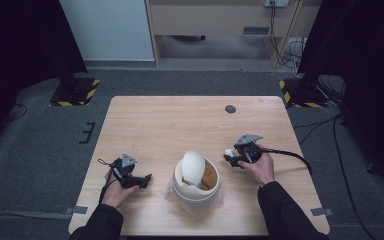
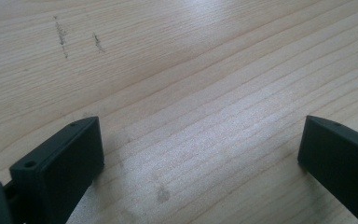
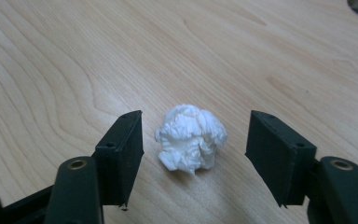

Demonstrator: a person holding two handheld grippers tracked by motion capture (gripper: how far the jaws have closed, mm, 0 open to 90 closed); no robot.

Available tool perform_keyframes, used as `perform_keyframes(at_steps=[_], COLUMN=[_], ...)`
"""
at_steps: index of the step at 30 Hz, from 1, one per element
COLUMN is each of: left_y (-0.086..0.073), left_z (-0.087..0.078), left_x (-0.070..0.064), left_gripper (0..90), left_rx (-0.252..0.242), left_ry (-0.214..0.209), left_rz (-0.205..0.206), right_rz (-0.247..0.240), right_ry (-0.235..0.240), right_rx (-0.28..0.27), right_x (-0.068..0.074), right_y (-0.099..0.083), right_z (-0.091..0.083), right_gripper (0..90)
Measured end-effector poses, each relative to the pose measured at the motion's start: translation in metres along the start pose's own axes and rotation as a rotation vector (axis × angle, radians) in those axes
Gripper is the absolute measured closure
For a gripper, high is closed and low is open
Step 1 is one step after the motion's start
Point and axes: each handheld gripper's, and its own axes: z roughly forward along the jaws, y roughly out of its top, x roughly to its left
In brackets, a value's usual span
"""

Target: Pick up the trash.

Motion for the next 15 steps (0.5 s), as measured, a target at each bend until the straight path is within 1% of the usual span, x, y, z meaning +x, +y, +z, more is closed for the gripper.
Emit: perform_keyframes(at_steps=[5, 8, 12, 13, 15], left_y=[0.0000, 0.0000, 0.0000, 0.0000, 0.0000], left_z=[0.0000, 0.0000, 0.0000, 0.0000, 0.0000], left_x=[0.0000, 0.0000, 0.0000, 0.0000, 0.0000], left_gripper=[0.0, 0.0, 0.0, 0.0, 0.0], left_rx=[0.000, 0.000, 0.000, 0.000, 0.000], left_ry=[0.000, 0.000, 0.000, 0.000, 0.000], left_rz=[0.000, 0.000, 0.000, 0.000, 0.000], right_rz=[0.001, 0.001, 0.003, 0.003, 0.003], right_ry=[-0.005, 0.002, 0.011, 0.011, 0.016], right_rx=[0.023, 0.029, 0.040, 0.040, 0.038], right_x=[-0.0014, -0.0013, -0.0015, -0.0015, -0.0015], right_y=[-0.0024, -0.0023, -0.0021, -0.0021, -0.0017], right_z=[0.0047, 0.0076, 0.0091, 0.0091, 0.0090], right_gripper=[41.1, 44.8, 52.1, 52.1, 57.0])
